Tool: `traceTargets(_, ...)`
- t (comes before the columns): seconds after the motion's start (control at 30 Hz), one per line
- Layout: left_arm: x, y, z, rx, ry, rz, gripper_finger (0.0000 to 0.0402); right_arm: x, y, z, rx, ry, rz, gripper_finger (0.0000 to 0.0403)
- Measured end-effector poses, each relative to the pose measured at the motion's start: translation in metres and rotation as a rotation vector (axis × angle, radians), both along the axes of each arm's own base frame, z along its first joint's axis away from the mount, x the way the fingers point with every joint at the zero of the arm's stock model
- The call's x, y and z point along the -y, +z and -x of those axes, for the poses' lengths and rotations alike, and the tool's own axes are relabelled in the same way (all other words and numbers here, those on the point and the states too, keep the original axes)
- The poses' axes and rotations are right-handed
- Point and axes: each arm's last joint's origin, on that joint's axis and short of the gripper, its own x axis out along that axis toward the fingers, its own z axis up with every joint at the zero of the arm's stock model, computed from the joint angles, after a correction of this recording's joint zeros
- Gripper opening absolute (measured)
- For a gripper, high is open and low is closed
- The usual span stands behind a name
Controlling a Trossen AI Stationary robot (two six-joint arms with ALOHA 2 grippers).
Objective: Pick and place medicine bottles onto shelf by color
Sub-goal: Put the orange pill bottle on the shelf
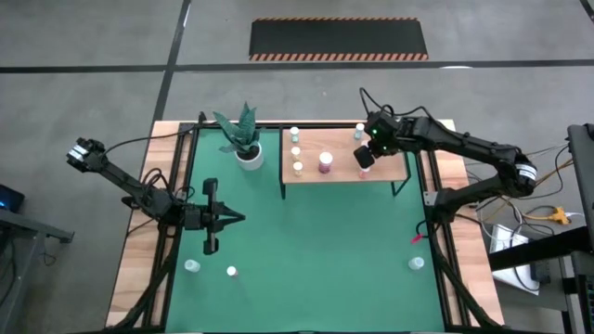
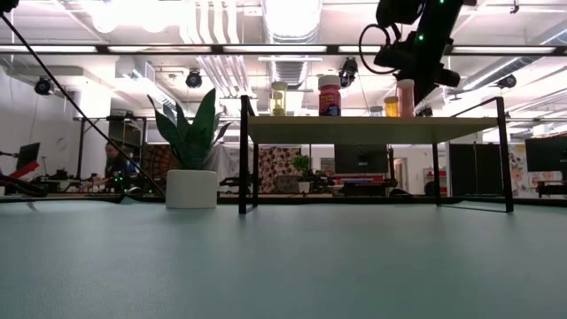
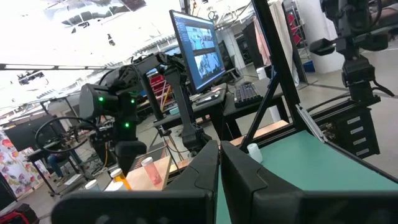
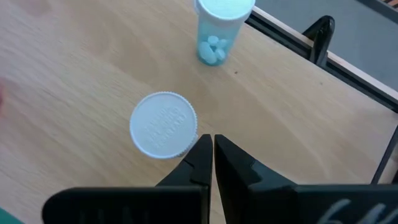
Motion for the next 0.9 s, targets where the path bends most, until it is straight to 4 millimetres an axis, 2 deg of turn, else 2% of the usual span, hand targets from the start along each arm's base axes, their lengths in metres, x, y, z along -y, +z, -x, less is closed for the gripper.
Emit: traceTargets(0.9, 0.0, 0.0, 0.0, 0.001, 0.0, 0.0, 0.0, 0.0005, -0.0047, -0.0026, 0.033, 0.006, -0.012, 0.0008)
